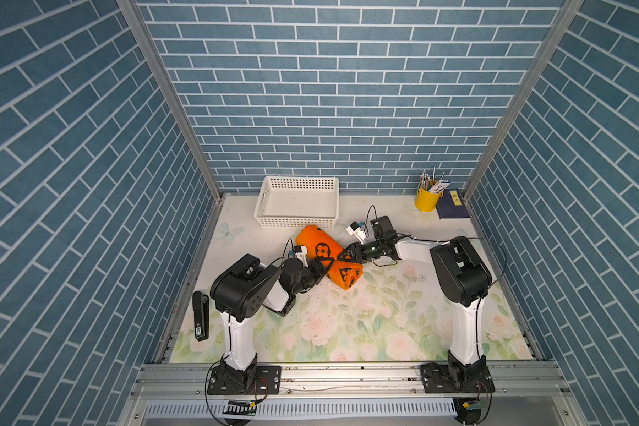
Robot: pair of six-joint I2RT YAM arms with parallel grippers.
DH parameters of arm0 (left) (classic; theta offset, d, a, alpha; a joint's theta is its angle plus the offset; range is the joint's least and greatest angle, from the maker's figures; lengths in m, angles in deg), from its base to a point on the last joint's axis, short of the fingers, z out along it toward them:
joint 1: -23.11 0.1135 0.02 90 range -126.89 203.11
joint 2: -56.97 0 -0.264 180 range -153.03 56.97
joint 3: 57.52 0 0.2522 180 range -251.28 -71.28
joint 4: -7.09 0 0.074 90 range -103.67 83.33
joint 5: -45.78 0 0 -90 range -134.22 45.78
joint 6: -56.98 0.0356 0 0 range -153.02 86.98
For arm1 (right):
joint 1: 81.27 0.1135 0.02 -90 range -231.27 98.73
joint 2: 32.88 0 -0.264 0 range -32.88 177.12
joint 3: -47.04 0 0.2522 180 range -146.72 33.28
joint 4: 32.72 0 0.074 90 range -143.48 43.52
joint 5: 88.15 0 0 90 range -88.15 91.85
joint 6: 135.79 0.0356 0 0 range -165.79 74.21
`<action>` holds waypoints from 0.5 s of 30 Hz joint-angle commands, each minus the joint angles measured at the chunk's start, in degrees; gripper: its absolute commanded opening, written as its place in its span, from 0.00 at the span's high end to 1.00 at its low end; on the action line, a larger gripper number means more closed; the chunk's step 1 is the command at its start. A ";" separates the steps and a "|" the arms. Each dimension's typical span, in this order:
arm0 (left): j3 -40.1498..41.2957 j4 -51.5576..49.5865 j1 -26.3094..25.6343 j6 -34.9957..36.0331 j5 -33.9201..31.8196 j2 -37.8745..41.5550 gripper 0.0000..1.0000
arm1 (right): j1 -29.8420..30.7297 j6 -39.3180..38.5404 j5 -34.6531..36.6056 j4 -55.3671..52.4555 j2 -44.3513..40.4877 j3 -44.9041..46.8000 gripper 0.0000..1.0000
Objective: Roll up the pillowcase
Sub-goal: Pick up the pillowcase at the center of the board.
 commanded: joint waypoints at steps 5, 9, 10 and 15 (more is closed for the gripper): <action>-1.24 -5.68 -0.57 0.98 -0.21 0.01 0.18 | -1.55 -6.86 1.20 -9.35 2.85 -0.21 0.76; -3.99 -5.59 -1.52 0.96 0.46 -1.41 0.03 | -1.47 -6.46 0.38 -9.57 6.45 -1.00 0.79; -4.79 -5.93 -1.79 0.96 0.65 -2.13 0.00 | -1.46 -6.46 0.14 -9.52 6.80 -1.01 0.79; -7.35 -4.42 -2.22 0.67 0.99 -5.97 0.01 | -1.41 -6.72 -0.74 -9.43 6.81 -1.18 0.78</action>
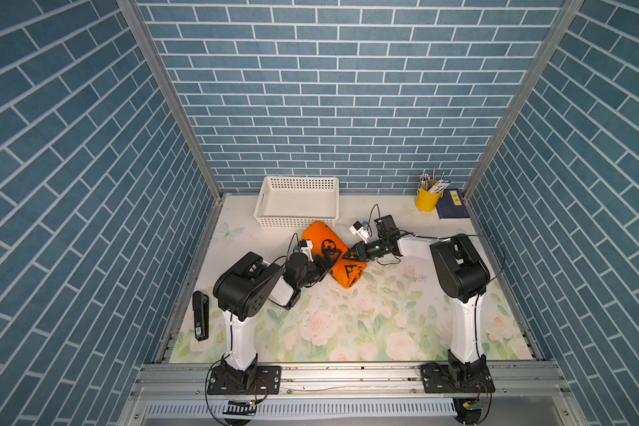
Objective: Roll up the pillowcase
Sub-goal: Pick up the pillowcase at the center of the board.
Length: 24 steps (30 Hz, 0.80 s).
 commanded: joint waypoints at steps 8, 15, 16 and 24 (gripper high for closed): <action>-2.55 -1.36 -1.06 0.89 0.13 -4.31 0.71 | 0.58 -4.08 4.27 -6.58 2.87 1.49 0.65; 1.22 -4.20 -0.95 1.28 -1.22 5.66 0.86 | -1.78 -2.73 10.55 -1.91 -11.06 5.85 0.00; 1.66 -5.30 -0.96 1.28 -1.32 7.74 0.86 | -2.58 -2.19 11.48 -1.05 -13.86 6.83 0.00; -3.73 -24.34 0.90 8.11 -7.41 23.99 0.89 | -6.35 -2.15 22.03 0.57 -30.35 11.88 0.00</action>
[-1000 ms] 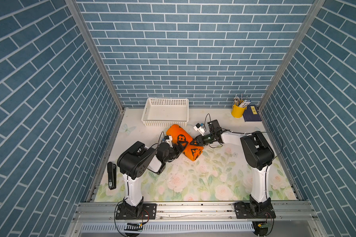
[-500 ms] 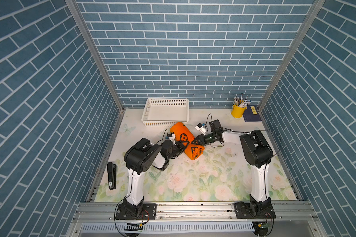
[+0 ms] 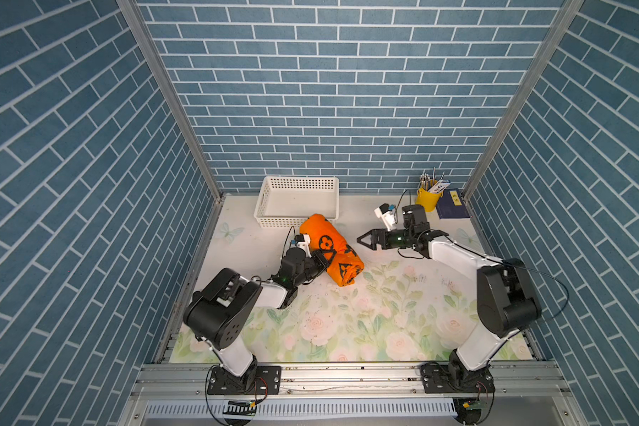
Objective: Roll up the pillowcase
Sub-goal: Pick up the pillowcase at the center of the board, then place the pillowcase in the bin.
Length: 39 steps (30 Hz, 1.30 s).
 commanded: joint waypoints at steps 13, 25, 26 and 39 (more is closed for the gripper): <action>-35.70 -5.59 12.85 0.64 -3.20 -10.80 0.88 | -0.32 -0.75 17.70 2.48 -12.25 1.73 0.00; -54.01 8.27 15.33 -6.70 -16.57 -34.43 0.88 | -0.27 -0.36 19.27 5.17 -12.88 1.67 0.00; -55.94 8.53 15.48 -7.19 -16.79 -36.51 0.88 | -0.27 -0.27 19.18 5.06 -12.68 1.57 0.00; -72.05 3.98 15.59 -14.39 -26.23 -55.55 0.88 | -0.63 -0.28 18.91 3.43 -9.50 0.86 0.00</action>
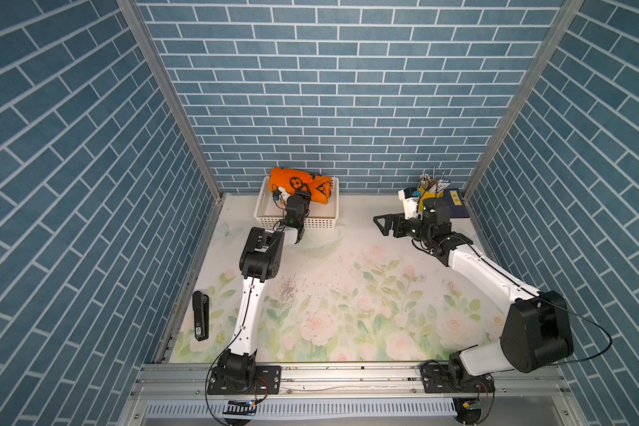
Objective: Roll up the pillowcase
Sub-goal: Place the pillowcase in the bin.
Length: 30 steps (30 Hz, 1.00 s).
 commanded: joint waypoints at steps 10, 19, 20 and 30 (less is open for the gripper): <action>-4.13 -10.34 -0.23 -4.67 -3.47 -1.00 0.68 | -1.46 -0.20 -0.96 0.08 4.79 -4.09 0.00; 1.46 -8.08 -0.31 -6.13 -4.02 3.12 0.02 | -2.05 -0.07 -1.33 0.76 5.88 -4.54 0.00; 2.13 -8.44 -0.32 -6.57 -4.12 3.90 0.00 | -2.12 -0.03 -1.27 0.72 5.79 -4.45 0.00; 7.65 -23.46 -1.52 -10.58 -7.03 16.93 0.00 | -2.98 -0.44 0.87 2.05 3.72 -2.63 0.00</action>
